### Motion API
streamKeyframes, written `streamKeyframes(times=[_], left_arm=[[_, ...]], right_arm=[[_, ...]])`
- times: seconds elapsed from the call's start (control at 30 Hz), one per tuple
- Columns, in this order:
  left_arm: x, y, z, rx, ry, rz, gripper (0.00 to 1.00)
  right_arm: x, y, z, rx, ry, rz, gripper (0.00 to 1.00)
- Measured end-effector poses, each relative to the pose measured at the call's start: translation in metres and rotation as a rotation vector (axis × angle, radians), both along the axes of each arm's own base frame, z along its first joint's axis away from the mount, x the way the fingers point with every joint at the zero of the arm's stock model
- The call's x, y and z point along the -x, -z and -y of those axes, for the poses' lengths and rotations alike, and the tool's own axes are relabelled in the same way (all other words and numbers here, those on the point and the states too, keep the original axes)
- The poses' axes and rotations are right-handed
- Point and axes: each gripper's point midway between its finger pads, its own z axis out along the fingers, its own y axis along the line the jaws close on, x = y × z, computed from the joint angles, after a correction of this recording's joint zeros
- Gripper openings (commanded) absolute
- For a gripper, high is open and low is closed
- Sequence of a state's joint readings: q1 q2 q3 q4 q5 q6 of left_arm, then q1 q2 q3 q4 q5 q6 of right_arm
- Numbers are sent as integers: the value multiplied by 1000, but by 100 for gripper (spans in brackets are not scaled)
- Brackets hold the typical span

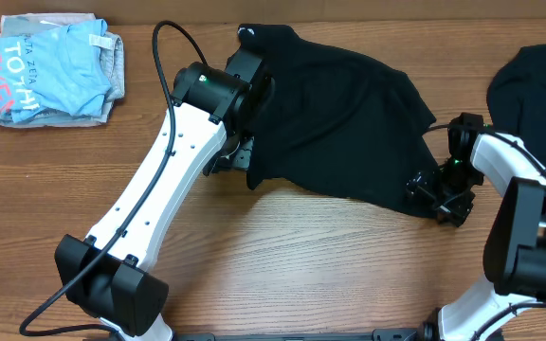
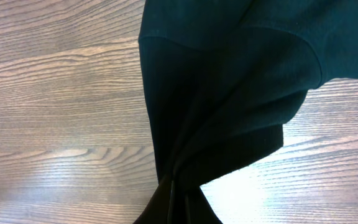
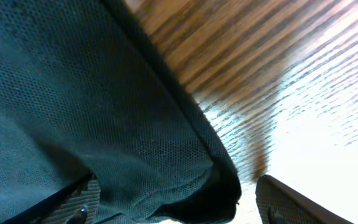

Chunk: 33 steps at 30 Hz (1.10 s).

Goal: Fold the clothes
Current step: 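Grasp the shirt's right hem corner with the right gripper, then pull the shirt apart between both grippers to stretch it flat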

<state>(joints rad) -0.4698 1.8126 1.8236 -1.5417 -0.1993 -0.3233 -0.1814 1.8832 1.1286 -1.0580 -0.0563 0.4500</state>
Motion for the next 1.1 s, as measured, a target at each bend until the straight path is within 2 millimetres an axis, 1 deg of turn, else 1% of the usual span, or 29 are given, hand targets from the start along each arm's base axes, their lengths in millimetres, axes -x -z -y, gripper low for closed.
streamKeyframes(times=[0.03,0.07,0.1,0.13,0.2,0.27,0.33,0.37,0.47,0.6,0.67,0.73,0.8,0.9,0.93,1.07,1.1], left_arm=[[0,0,0,0,0,0,4],[0,0,0,0,0,0,4],[0,0,0,0,0,0,4],[0,0,0,0,0,0,4],[0,0,0,0,0,0,4],[0,0,0,0,0,0,4],[0,0,0,0,0,0,4],[0,0,0,0,0,0,4],[0,0,0,0,0,-1,4],[1,0,-1,-2,0,-5,4],[2,-2,-1,0,0,-1,4],[5,-8,-2,7,0,12,4],[9,-19,-4,21,0,40,4],[19,-41,-9,50,0,95,4],[24,-51,-12,63,1,122,4],[41,-85,-22,108,-1,224,4],[44,-93,-25,115,-8,255,4]], right_arm=[[0,0,0,1,2,7,81],[0,1,-1,-1,3,14,77],[-1,1,-1,-3,3,20,69],[-1,1,-1,-3,1,24,58],[-2,1,-1,-1,3,29,42],[-2,1,-1,0,8,30,29],[-2,1,0,4,11,28,10],[-1,1,1,6,14,24,4],[7,-1,8,17,44,-10,4],[24,-9,26,26,103,-80,4],[25,-16,36,29,132,-89,4],[20,-25,44,33,154,-81,4],[15,-37,50,38,169,-65,4],[8,-57,54,49,175,-17,4],[6,-63,54,53,176,-2,4],[3,-96,54,79,178,110,4],[3,-108,54,88,179,149,4]])
